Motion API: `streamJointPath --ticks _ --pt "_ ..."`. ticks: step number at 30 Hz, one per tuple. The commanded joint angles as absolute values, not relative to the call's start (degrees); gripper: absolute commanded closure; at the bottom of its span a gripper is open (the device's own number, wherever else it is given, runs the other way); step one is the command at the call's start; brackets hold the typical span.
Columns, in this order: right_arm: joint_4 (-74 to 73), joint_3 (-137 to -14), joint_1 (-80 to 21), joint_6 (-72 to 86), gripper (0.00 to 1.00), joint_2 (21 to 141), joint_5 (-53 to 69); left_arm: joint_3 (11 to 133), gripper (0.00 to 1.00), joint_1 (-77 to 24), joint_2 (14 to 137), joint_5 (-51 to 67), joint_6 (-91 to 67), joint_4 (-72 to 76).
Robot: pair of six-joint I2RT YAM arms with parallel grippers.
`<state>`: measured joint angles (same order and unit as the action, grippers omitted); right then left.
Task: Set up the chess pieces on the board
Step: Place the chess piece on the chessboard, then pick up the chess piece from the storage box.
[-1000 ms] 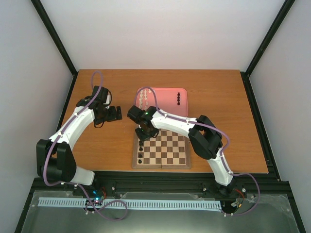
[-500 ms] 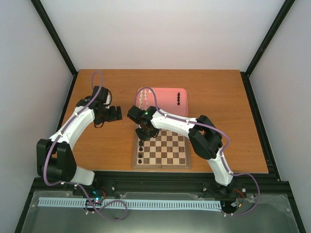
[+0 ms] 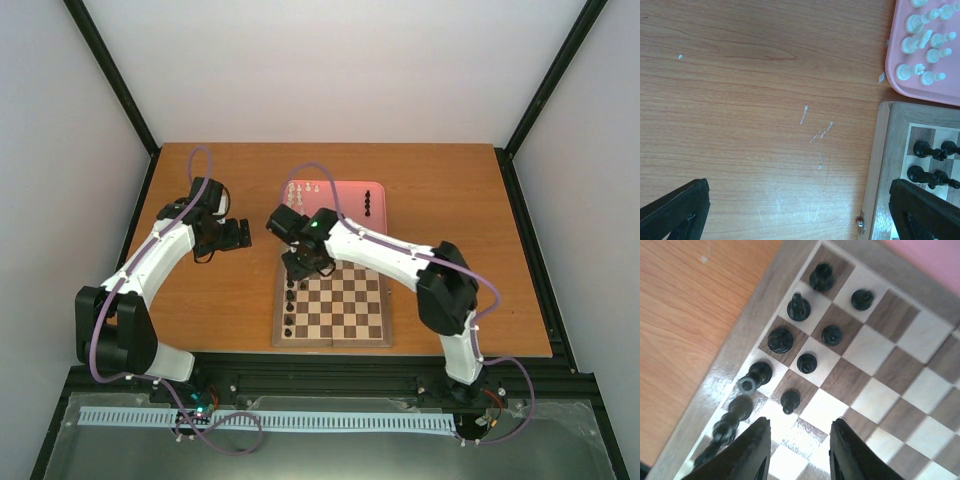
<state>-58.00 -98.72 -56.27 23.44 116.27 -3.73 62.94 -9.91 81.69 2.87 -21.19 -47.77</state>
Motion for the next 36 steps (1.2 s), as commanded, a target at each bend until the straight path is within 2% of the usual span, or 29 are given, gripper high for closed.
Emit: streamJointPath --ticks 1,5,11,21,31,36 --pt "-61.00 -100.85 -54.89 24.00 0.62 108.69 -7.86 63.19 0.00 -9.76 81.73 2.98 -21.01 -46.85" --pt "-59.94 -99.24 -48.19 23.82 0.50 106.84 -7.55 63.27 0.00 -9.76 81.80 3.00 -21.01 -46.76" --pt "-57.68 -102.44 -35.54 21.77 0.47 112.20 -7.57 63.71 0.00 -9.76 82.08 2.91 -20.93 -47.13" --pt "-56.01 -113.78 -26.39 18.49 0.48 128.49 -6.49 64.00 0.00 -9.76 83.40 2.18 -20.67 -47.48" --pt "-55.37 -117.60 -23.77 16.87 0.53 135.40 -5.76 65.11 0.00 -9.76 85.85 1.61 -20.60 -47.64" --pt "-55.58 -119.61 -23.15 16.35 0.59 137.64 -5.29 65.41 0.00 -9.77 86.37 1.70 -20.58 -47.37"
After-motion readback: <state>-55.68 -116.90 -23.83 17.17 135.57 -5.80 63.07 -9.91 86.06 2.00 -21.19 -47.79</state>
